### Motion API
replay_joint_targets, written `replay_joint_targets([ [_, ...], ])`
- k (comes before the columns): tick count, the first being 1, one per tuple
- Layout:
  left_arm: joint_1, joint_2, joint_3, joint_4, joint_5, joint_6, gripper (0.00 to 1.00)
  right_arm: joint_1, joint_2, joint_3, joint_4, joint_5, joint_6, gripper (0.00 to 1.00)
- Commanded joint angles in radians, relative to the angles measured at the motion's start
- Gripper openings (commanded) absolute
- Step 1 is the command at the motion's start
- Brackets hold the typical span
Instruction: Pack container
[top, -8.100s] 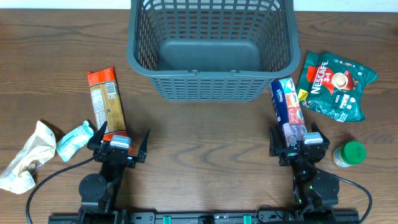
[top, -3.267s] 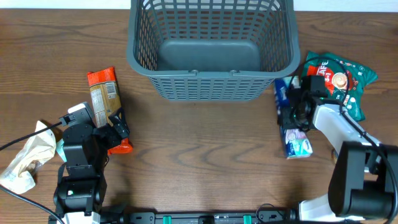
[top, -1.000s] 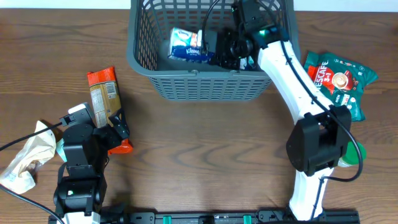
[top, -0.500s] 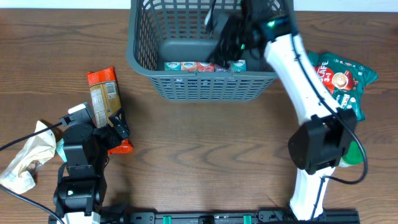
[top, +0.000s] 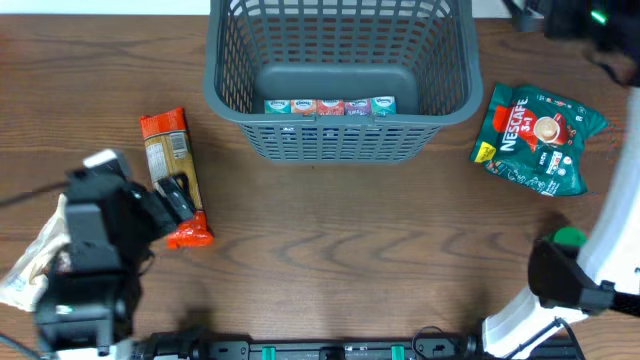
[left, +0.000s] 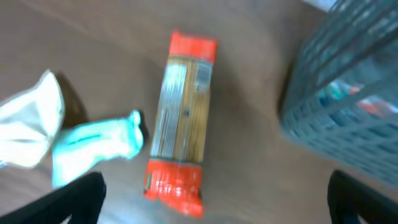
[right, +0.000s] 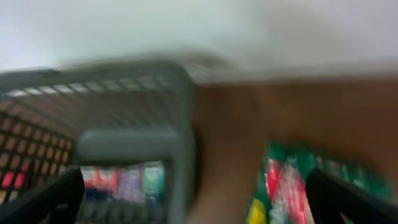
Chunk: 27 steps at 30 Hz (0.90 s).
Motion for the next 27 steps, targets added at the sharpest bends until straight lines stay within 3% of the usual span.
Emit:
replay_joint_targets([
  [1,0.006,0.146,0.224,-0.142,-0.014,-0.008,0.99,-0.036,0.039,-0.076,-0.093,0.019,0.122,0.99],
  [6,0.006,0.338,0.382,-0.233,-0.014,0.061,0.98,-0.019,0.039,-0.310,-0.074,0.018,0.106,0.99],
  [17,0.006,0.571,0.377,-0.263,-0.016,0.064,0.99,0.081,0.039,-0.890,0.254,0.018,0.104,0.99],
  [22,0.006,0.666,0.371,-0.250,-0.019,0.072,0.99,0.125,0.039,-1.050,0.383,0.018,0.112,0.99],
  [27,0.006,0.702,0.323,-0.137,-0.034,0.120,0.99,0.140,0.039,-1.108,0.434,0.019,0.113,0.99],
])
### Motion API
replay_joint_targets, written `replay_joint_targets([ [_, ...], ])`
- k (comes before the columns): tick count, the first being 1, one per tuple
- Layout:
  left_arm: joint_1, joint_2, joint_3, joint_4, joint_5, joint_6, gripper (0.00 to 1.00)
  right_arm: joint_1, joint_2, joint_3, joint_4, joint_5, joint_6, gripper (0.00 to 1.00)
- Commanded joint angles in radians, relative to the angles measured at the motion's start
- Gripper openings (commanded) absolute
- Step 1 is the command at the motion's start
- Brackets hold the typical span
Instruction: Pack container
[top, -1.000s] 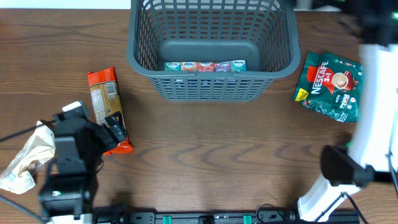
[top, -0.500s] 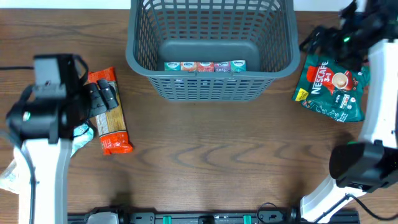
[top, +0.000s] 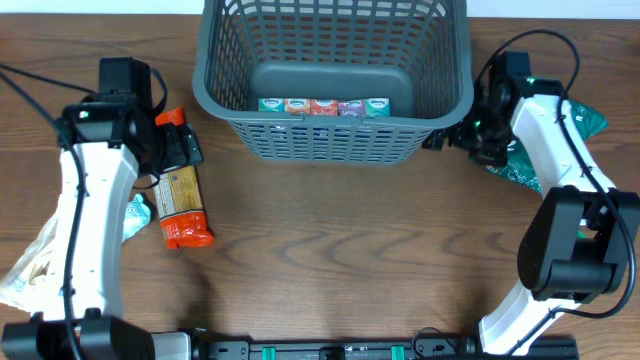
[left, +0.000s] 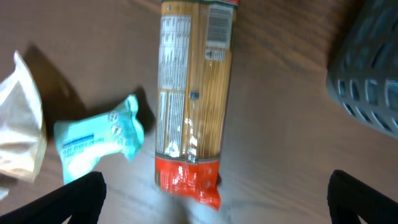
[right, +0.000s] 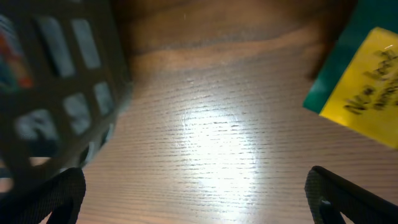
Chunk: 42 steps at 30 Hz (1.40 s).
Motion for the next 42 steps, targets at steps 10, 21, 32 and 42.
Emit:
replay_joint_targets([
  [10,0.076,0.036,-0.232,0.213,-0.011,0.044,0.99,0.011,-0.003,-0.014,0.020,-0.006,0.013,0.99],
  [21,0.114,0.108,-0.336,0.342,0.029,0.145,0.99,0.008,-0.003,-0.014,0.019,0.021,0.013,0.99],
  [32,0.114,0.281,-0.336,0.428,0.030,0.145,0.98,0.008,-0.003,-0.014,0.011,0.037,0.013,0.99],
  [42,0.113,0.326,-0.336,0.488,0.033,0.155,0.90,0.008,-0.003,-0.014,0.010,0.037,0.001,0.99],
])
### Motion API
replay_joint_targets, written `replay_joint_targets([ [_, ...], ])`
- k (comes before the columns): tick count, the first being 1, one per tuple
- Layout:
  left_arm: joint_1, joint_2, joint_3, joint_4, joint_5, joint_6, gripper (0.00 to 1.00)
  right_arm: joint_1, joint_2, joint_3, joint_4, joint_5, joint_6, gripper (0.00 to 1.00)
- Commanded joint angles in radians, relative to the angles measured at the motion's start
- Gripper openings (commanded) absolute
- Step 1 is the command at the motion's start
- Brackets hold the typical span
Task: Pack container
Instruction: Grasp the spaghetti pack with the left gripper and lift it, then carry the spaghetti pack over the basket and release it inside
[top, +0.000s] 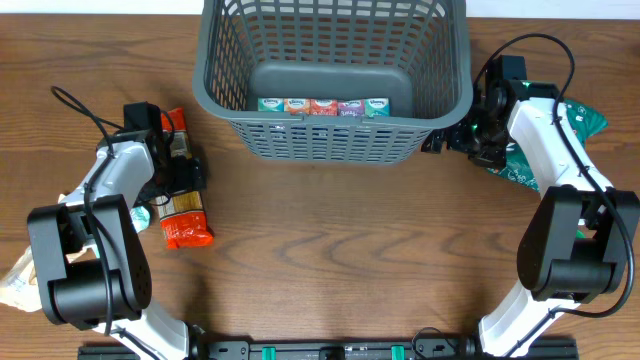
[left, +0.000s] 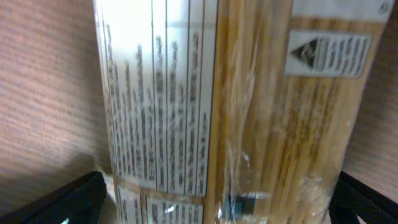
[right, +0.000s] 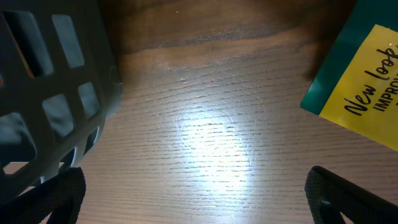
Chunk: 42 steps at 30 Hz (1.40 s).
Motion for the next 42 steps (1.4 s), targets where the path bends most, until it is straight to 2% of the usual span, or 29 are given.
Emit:
replay_joint_targets([
  [1,0.002,0.026,-0.004,0.001,-0.010,0.020,0.69,0.006,-0.003,-0.002,-0.004,0.013,0.000,0.99],
  [3,0.002,0.026,-0.004,-0.004,-0.003,0.016,0.34,0.006,-0.003,-0.002,-0.005,0.013,-0.002,0.99],
  [5,0.002,0.026,-0.004,-0.014,0.019,0.016,0.21,0.006,-0.003,-0.002,-0.005,0.013,-0.003,0.99],
  [6,0.002,0.025,-0.001,-0.024,0.035,0.016,0.09,0.006,-0.003,-0.002,-0.005,0.013,-0.003,0.99],
  [7,0.002,0.024,0.002,-0.033,0.055,0.016,0.06,0.006,-0.003,-0.002,-0.005,0.013,-0.003,0.99],
  [14,0.002,-0.055,0.060,-0.105,0.169,-0.004,0.06,-0.006,-0.003,-0.002,-0.010,0.039,-0.001,0.99],
  [25,0.002,-0.408,0.290,-0.270,0.189,-0.018,0.06,-0.093,-0.003,-0.002,-0.023,0.039,0.008,0.99],
  [34,-0.005,-0.579,0.462,-0.324,0.193,-0.010,0.06,-0.131,-0.003,-0.002,-0.023,0.080,0.044,0.98],
  [38,-0.047,-0.602,0.498,-0.325,0.284,0.108,0.05,-0.131,-0.003,-0.002,-0.022,0.080,0.043,0.99],
  [42,-0.120,-0.602,0.546,-0.325,0.299,0.244,0.06,-0.131,-0.003,-0.002,-0.023,0.080,0.043,0.99],
])
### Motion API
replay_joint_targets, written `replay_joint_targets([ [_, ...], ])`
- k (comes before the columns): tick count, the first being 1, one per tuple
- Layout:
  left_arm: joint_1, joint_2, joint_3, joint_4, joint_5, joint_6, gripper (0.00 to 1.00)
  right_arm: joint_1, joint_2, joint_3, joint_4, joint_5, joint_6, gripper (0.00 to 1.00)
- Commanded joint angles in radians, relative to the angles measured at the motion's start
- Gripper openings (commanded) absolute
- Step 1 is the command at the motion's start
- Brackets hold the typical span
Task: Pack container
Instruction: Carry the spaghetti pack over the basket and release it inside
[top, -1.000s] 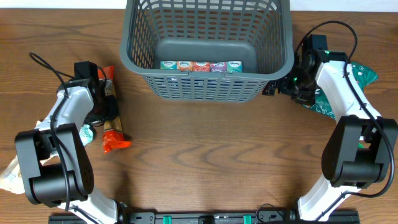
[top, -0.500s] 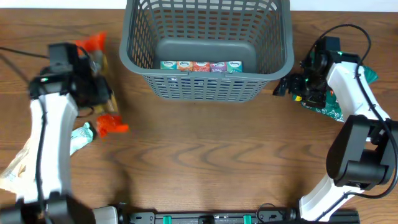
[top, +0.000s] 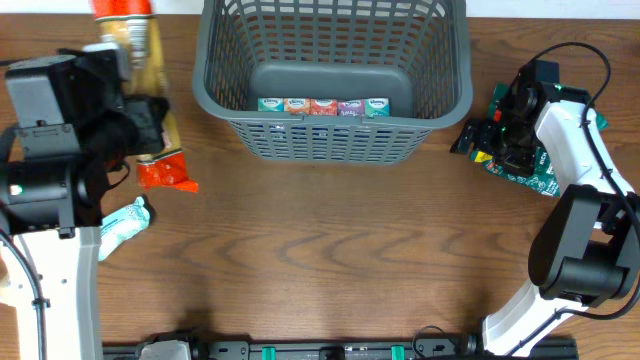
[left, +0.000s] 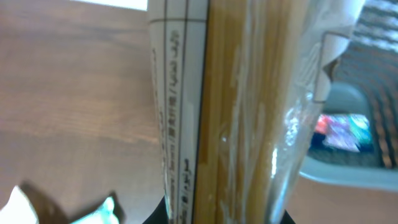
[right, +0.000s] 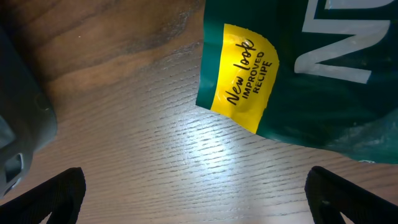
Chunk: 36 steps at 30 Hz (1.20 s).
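My left gripper (top: 140, 125) is shut on a long spaghetti pack (top: 150, 90) with orange-red ends, held off the table just left of the grey mesh basket (top: 335, 140). In the left wrist view the spaghetti pack (left: 230, 106) fills the middle, my left gripper (left: 224, 218) grips its sides, and the basket (left: 348, 143) lies behind it to the right. My right gripper (top: 476, 142) stands open low over the table at the left edge of a green Nescafe pouch (top: 545, 165). The right gripper (right: 199, 205) has bare wood between its fingers, with the pouch (right: 311, 68) just beyond.
A row of small colourful boxes (top: 322, 105) lies along the basket's front wall. A teal packet (top: 122, 225) lies on the table below the held pack. The basket's corner (right: 18, 112) shows left of the right gripper.
The left gripper was down on the spaghetti pack lying on the table; now it holds the pack up in the air. The open right gripper has shifted right, from the basket's corner to the pouch's edge.
At first both arms sat near the front edge and the spaghetti pack lay left of the basket. Then the left gripper hung over the pack and the right stood between basket and pouch. The left then closed round the pack, and now holds it raised.
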Motion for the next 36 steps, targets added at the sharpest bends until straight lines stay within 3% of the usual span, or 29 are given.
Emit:
replay_joint_targets([
  [1,-0.066,-0.023,0.095,0.029,0.065,0.180,0.05,-0.006,-0.003,-0.002,-0.001,0.012,0.017,0.99],
  [8,-0.258,-0.014,0.167,0.208,0.066,0.593,0.06,-0.006,-0.003,-0.002,-0.005,0.012,0.017,0.99],
  [15,-0.364,0.078,0.167,0.515,0.067,0.740,0.06,-0.006,-0.003,-0.002,-0.012,0.012,0.018,0.99],
  [20,-0.396,0.227,0.167,0.550,0.066,0.957,0.06,-0.006,-0.003,-0.002,-0.013,0.011,0.018,0.99],
  [36,-0.414,0.632,0.167,0.445,0.062,0.964,0.06,-0.006,-0.003,-0.002,-0.027,0.011,0.018,0.99],
])
